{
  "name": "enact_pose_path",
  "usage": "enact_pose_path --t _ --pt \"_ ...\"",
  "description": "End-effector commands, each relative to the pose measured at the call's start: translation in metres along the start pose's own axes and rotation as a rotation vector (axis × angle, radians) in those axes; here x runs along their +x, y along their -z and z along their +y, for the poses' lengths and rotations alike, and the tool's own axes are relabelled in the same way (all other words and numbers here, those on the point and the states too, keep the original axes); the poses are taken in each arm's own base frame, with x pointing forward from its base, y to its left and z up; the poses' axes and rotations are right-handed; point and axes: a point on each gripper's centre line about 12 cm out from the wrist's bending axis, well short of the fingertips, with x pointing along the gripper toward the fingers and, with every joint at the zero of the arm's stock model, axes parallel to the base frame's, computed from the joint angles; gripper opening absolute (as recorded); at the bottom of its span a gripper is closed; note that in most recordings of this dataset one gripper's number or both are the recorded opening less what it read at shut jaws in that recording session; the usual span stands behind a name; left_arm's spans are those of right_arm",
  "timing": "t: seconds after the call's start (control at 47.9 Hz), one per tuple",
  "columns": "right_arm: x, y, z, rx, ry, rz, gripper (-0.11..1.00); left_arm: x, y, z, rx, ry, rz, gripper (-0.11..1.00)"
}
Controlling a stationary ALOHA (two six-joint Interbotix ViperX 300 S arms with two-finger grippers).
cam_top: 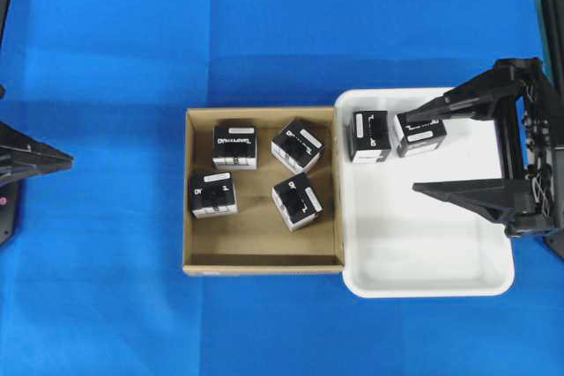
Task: Pick a box that is randomly placed inside the cardboard box.
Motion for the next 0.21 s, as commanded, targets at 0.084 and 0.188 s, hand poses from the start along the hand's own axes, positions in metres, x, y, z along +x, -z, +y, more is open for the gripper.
enact_pose_path --t 0.084,0.188 --pt "0.0004 -0.0019 0.0005 0.004 -0.003 -0.006 0.95 0.0021 -0.0036 0.0000 0.000 0.000 -0.008 -0.07" --pt "0.0004 -0.0006 0.0001 0.005 -0.001 -0.003 0.95 0.0025 -0.0026 0.0000 0.002 0.000 -0.008 -0.07"
